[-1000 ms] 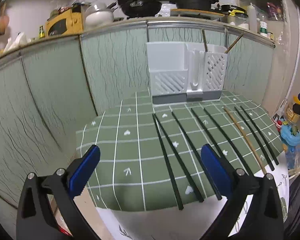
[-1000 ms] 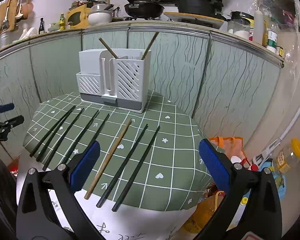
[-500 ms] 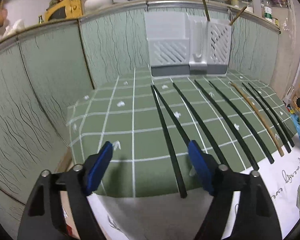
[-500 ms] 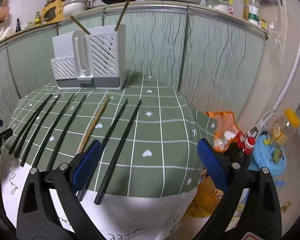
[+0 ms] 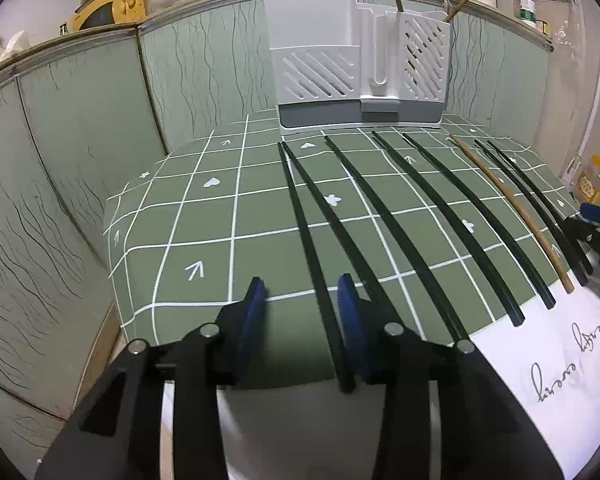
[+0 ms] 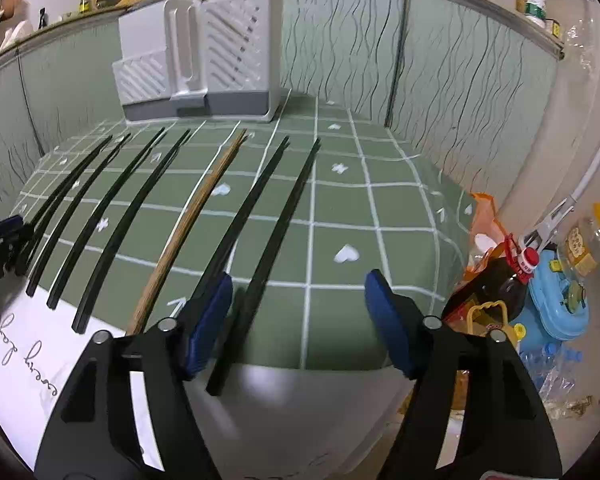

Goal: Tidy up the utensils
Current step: 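Close the left tool on a black chopstick while the right tool grasps another black chopstick, then lift the black chopsticks upright with both tools and carry them over the white holder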

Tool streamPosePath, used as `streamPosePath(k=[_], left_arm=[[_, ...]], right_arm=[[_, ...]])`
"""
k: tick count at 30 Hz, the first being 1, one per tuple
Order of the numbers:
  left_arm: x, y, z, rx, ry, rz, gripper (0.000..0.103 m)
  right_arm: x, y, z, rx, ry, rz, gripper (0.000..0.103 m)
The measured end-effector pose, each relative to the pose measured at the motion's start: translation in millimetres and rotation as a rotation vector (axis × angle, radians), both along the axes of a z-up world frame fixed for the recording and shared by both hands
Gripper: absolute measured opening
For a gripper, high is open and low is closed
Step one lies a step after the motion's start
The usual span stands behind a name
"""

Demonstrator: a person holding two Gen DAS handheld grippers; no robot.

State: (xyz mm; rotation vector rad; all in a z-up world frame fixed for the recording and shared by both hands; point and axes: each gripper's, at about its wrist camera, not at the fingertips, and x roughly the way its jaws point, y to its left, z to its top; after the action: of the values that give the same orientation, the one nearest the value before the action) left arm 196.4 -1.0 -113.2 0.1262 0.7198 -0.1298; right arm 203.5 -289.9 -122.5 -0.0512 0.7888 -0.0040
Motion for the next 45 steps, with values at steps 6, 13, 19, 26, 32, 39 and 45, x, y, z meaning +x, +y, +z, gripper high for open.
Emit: streamPosePath(k=[6, 13, 19, 26, 32, 39, 45], left_arm=[[0, -4, 0, -0.013, -0.008, -0.008, 0.022], [-2, -2, 0, -0.01, -0.015, 0.022, 0.012], [-3, 1, 1, -0.031, -0.014, 0.058, 0.006], [-4, 9, 2, -0.105, -0.005, 0.079, 0.006], [-4, 11, 2, -0.121, -0.008, 0.082, 0.006], [-9, 9, 10, -0.113, -0.046, 0.089, 0.006], [-18, 8, 31, -0.116, -0.111, 0.096, 0.006]], right_arm=[[-8, 10, -4, -0.009, -0.027, 0.011, 0.039], [-13, 9, -4, 0.021, -0.033, -0.005, 0.018], [-13, 3, -4, 0.047, -0.029, -0.039, 0.008], [-13, 2, -4, 0.048, -0.037, -0.046, 0.006], [-14, -1, -3, 0.063, -0.038, -0.045, 0.006], [-18, -3, 2, 0.076, -0.052, -0.037, 0.006], [-26, -7, 23, 0.072, -0.078, -0.02, 0.006]])
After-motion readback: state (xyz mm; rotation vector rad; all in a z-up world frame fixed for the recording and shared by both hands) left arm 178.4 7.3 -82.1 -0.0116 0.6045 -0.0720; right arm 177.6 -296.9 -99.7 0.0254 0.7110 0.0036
